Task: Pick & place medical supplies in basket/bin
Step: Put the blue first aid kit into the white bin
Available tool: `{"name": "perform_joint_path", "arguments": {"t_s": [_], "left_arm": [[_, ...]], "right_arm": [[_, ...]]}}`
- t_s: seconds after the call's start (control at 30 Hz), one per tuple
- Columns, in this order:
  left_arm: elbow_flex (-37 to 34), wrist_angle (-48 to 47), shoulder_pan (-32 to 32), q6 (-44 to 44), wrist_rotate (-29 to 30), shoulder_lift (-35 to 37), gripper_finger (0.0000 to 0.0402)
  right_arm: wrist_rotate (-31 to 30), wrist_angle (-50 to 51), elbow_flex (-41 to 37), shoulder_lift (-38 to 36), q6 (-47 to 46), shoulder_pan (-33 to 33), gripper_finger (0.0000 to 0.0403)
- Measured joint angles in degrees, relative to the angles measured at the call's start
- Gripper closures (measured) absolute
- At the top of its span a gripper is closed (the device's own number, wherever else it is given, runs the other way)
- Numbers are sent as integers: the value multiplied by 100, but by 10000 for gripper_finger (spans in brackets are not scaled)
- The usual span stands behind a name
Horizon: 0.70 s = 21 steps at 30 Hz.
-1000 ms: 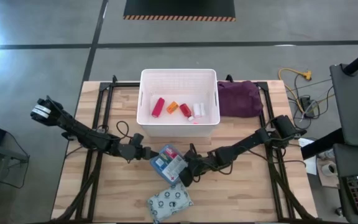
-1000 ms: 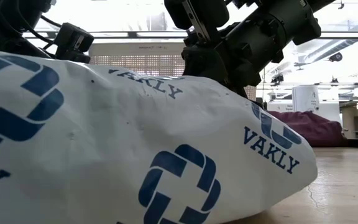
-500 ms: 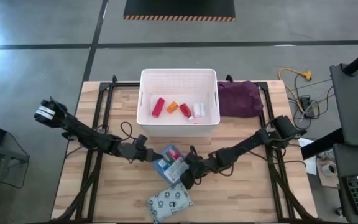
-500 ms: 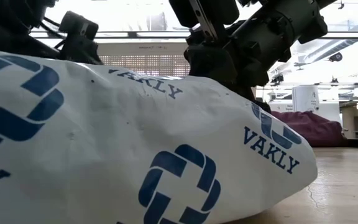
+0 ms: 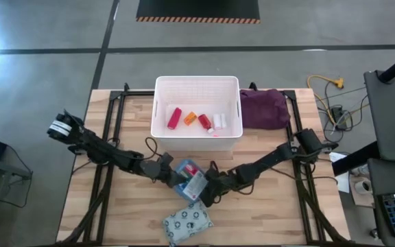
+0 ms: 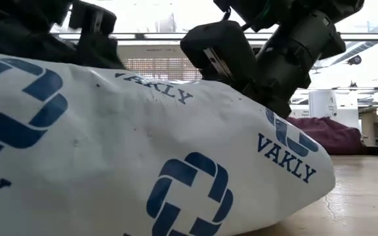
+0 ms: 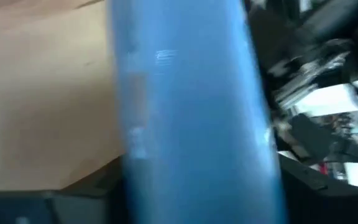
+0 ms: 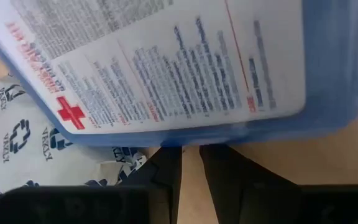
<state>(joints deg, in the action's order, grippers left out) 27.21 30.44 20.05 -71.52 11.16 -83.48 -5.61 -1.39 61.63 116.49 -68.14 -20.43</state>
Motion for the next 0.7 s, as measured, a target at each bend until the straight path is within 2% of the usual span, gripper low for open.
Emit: {"name": "perform_joint_path", "arguments": {"t_s": [0.23, 0.37, 0.47, 0.7], "left_arm": [[87, -389, -59, 77, -201, 169, 258], [89, -759, -59, 102, -203, 420, 258], [84, -1190, -8, 111, -111, 799, 258], [181, -1939, 190, 205, 901, 2200, 258]], "right_arm": [[-43, -22, -18, 0, 12, -84, 340], [-335, -25, -19, -39, 14, -235, 340], [-803, 111, -52, -245, 271, -410, 339], [-1976, 768, -92, -1430, 1243, -309, 337]]}}
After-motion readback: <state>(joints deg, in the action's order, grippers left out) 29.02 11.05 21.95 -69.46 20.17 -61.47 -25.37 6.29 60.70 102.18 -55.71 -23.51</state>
